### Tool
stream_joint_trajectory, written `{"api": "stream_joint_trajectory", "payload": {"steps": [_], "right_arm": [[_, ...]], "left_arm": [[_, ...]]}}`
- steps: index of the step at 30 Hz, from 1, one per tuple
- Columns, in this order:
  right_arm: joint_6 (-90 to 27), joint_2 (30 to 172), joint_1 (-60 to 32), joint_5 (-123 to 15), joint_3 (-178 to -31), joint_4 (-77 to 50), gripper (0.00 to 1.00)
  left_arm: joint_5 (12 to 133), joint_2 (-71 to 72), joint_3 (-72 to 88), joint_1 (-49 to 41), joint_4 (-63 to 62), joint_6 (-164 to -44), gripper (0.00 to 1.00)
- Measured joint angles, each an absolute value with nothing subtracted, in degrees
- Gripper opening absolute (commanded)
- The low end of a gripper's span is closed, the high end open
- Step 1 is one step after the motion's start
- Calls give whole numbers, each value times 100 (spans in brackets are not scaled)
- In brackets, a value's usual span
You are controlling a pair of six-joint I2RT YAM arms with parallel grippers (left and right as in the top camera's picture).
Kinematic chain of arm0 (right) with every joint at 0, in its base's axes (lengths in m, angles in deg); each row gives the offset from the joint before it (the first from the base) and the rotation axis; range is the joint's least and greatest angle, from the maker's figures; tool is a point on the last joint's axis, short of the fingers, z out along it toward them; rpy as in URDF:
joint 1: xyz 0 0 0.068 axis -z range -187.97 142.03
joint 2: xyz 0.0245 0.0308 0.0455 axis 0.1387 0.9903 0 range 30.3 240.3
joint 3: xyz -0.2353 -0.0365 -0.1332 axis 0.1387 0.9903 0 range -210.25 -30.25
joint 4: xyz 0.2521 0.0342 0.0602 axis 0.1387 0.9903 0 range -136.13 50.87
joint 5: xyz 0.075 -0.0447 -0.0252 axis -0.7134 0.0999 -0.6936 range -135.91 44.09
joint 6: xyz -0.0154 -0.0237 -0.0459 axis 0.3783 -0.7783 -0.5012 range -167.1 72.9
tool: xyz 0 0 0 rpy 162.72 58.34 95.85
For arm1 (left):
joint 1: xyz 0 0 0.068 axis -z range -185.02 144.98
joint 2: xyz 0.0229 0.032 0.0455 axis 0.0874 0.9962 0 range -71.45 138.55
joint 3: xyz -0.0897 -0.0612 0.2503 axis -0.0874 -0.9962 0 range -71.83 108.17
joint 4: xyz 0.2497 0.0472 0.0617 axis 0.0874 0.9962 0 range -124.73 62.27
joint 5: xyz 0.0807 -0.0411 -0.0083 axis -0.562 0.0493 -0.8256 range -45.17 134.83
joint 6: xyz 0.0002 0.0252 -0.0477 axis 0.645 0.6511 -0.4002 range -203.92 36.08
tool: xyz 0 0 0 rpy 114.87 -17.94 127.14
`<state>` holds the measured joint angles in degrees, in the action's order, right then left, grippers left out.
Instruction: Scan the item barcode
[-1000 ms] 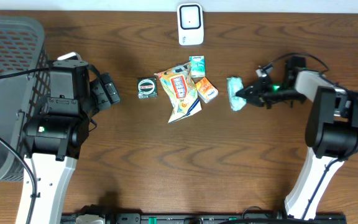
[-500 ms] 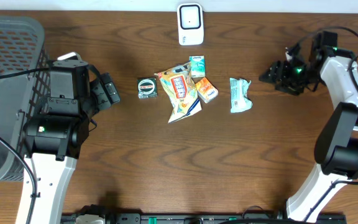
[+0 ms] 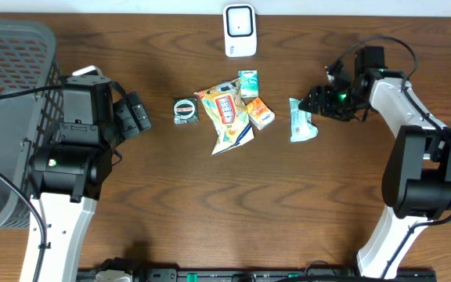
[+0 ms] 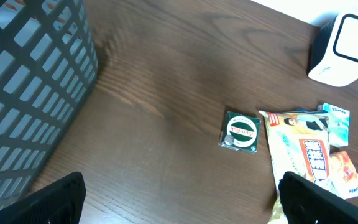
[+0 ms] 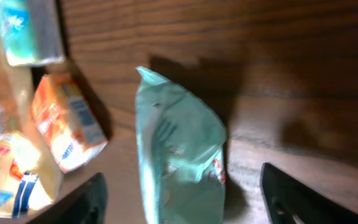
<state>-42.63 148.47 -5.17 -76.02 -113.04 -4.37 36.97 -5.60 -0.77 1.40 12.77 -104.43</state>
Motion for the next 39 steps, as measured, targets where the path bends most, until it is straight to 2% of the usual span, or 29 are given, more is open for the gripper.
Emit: {"api": "stream_joint_trajectory", "payload": {"steps": [8,9,13,16,17,26,33,39], "right_arm": [[-4147,14923,-536,-7768,-10897,-876,70],[-4141,14923,-549,-7790,-10880,-920,66],[-4145,14923,-643,-7842,-10755,-1108,39],[-4121,14930,-707,-7866,-10676,-1239,8],[-4106,14930,-720,-7936,-10666,-1302,1],[-3990,14976,-665,-8881,-10810,-1429,1],[-3629,14965,-678,-9801,-11533,-1508,1],[-2879,14718,-882,-10159,-11852,-2736,1]], "left_arm": [[3697,-560,-77,140,1277,-10443,98],[3697,-560,-77,140,1275,-10443,98],[3697,-560,-77,140,1277,-10443,98],[3697,-560,-77,140,1277,-10443,98],[3697,-560,-77,140,1279,-10443,98],[3697,-560,-77,140,1277,-10443,98],[3697,-560,-77,140,1277,-10443,98],[3697,-560,-77,140,1277,-10443,97]]}}
